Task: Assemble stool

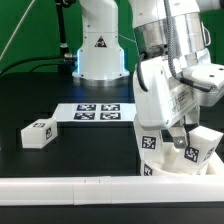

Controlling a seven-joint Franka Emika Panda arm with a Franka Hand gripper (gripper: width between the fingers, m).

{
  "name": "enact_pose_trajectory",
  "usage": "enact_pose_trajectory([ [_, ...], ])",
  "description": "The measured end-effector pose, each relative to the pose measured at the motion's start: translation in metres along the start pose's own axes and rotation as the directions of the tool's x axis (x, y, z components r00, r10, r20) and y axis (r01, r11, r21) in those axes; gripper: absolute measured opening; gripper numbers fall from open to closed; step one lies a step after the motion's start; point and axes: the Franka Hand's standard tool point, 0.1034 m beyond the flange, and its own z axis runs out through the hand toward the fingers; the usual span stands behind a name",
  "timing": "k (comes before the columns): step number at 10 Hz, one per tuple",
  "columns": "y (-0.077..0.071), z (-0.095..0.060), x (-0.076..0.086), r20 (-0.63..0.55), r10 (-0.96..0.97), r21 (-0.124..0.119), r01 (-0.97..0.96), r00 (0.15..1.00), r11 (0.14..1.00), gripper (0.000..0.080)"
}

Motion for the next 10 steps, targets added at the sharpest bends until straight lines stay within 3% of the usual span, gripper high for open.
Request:
enact_pose_trajectory([
  [1,0.001,-0.001,-0.002,-0.001,-0.027,-0.009,0.027,1.0,1.0,0.0521],
  [2,0.004,-0.008,-0.011,0.01,-0.12,-0.043,0.12,0.993,0.992,0.0625],
  [3,0.003,-0.018,-0.019,0.027,-0.281,-0.046,0.281,0.959,0.958,0.0625],
  [5,0.01,-0.028,-0.034,0.035,-0.556,-0.082,0.557,0.83,0.826,0.0647],
  [8,0.009,-0.026,-0.031,0.044,-0.706,-0.077,0.707,0.706,0.703,0.0649],
  [10,0.009,-0.027,-0.035,0.027,-0.926,-0.111,0.922,0.377,0.372,0.0649],
])
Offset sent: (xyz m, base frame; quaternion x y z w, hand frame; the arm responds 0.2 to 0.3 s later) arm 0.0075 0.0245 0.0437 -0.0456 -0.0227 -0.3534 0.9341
